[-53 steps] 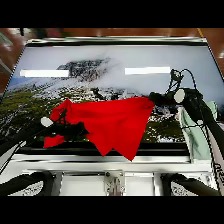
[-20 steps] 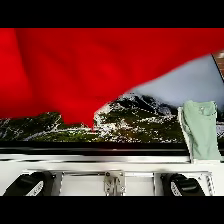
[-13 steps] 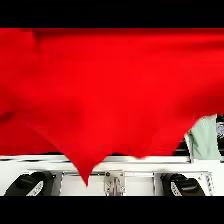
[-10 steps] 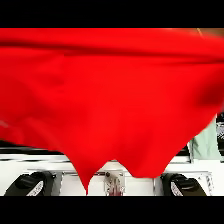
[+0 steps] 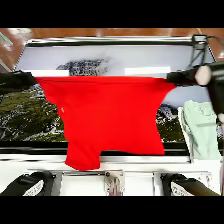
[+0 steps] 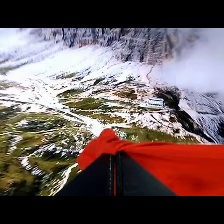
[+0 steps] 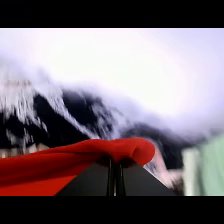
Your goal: Fold the shirts.
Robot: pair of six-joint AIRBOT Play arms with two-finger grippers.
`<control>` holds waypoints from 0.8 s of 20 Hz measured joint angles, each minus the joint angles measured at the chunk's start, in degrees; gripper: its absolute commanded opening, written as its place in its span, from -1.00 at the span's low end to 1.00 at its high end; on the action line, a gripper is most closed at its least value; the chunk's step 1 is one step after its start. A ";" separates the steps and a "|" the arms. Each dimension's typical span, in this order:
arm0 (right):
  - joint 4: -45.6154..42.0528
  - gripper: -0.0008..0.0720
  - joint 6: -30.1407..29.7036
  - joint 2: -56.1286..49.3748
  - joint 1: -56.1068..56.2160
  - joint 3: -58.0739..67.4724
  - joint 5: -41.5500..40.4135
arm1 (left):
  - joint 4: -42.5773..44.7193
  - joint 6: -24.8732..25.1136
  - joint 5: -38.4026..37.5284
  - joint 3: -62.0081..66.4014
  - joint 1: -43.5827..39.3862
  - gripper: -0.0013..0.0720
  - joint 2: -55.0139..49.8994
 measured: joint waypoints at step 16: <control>12.39 0.56 8.11 -15.82 -1.05 -1.09 -19.23 | -18.56 2.03 2.80 2.80 10.01 0.54 -30.58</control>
